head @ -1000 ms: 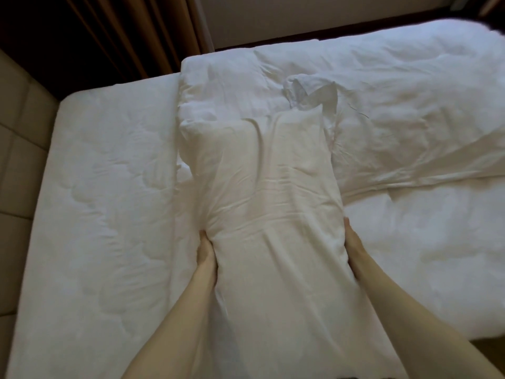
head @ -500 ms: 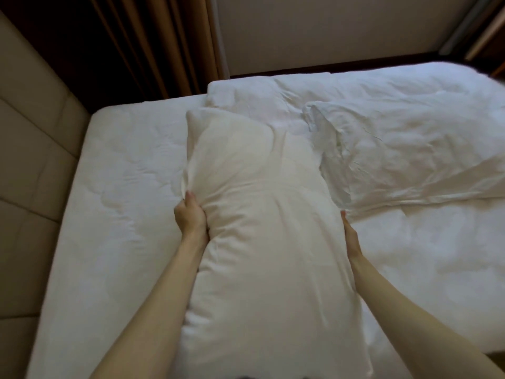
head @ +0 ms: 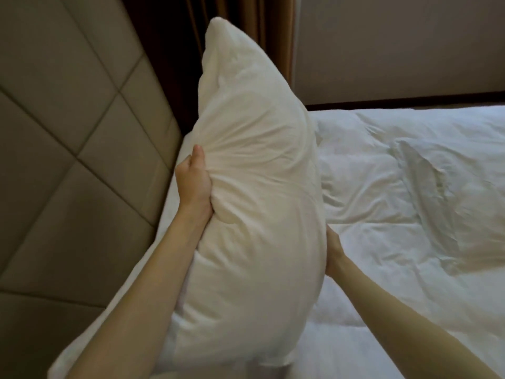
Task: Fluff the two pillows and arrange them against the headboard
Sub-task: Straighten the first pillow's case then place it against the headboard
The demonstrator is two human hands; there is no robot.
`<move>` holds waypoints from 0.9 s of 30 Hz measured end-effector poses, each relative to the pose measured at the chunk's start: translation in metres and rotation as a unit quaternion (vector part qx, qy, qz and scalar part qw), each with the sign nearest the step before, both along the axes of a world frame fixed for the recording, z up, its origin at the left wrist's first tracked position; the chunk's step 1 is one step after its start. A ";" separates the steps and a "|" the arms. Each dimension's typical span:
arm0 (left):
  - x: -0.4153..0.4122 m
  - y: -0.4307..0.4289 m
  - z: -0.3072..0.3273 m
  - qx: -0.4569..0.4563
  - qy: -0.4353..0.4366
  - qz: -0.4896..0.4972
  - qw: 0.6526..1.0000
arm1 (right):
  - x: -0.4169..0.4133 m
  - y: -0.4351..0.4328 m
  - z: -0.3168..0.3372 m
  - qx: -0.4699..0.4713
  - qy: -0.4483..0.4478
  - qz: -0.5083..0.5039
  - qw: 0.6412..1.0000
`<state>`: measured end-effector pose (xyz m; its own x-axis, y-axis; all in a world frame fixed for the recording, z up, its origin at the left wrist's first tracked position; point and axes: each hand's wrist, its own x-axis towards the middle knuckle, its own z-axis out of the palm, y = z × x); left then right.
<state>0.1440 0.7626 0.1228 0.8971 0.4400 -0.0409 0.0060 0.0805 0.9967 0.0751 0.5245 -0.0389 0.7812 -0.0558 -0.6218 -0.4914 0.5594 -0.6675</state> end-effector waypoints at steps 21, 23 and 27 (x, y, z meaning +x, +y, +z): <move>0.237 0.151 0.026 -0.130 -0.024 0.075 0.988 | 0.316 0.211 0.042 -0.180 -0.059 0.121 0.974; 0.267 0.163 0.021 -0.125 -0.057 0.069 0.988 | 0.347 0.224 0.046 -0.205 -0.091 0.123 0.967; 0.318 0.210 -0.022 0.136 -0.035 0.063 0.988 | 0.381 0.251 0.037 -0.282 -0.153 0.226 0.920</move>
<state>0.4620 0.9727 0.1005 0.8312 0.5339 0.1548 -0.0567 -0.1956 0.9790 0.4559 0.7755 -0.0016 0.9374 0.0714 -0.3408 -0.3296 -0.1341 -0.9346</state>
